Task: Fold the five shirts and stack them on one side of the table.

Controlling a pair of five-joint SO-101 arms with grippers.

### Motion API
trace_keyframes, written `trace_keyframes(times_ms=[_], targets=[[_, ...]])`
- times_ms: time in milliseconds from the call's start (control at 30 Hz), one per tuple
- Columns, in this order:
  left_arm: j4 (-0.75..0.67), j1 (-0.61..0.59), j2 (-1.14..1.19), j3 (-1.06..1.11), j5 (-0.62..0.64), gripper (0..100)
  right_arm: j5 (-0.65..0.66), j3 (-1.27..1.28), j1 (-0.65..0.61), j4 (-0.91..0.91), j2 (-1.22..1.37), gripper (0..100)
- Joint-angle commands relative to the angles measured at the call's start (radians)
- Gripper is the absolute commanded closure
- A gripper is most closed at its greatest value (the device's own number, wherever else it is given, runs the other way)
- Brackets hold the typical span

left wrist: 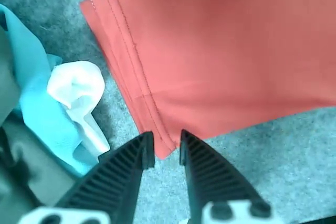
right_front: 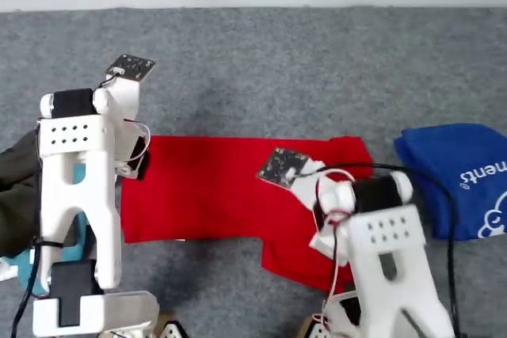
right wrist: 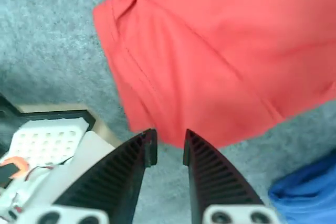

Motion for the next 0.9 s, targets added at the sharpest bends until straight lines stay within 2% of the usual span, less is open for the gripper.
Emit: trace_keyframes(times_ms=[0,167,567,867], targets=[[0.018,0.003,-0.037,-0.002,0.011,91,-0.058,0.006,0.015,-0.124,0.147,89.8],[0.018,0.003,-0.037,-0.002,0.012,91,-0.124,0.011,0.012,-0.268,0.369,89.6],[0.018,0.003,-0.037,-0.002,0.009,90,-0.12,0.009,0.012,-0.476,0.901,89.7],[0.02,0.003,-0.037,-0.002,0.009,90,-0.118,-0.054,0.015,-0.429,0.949,89.8]])
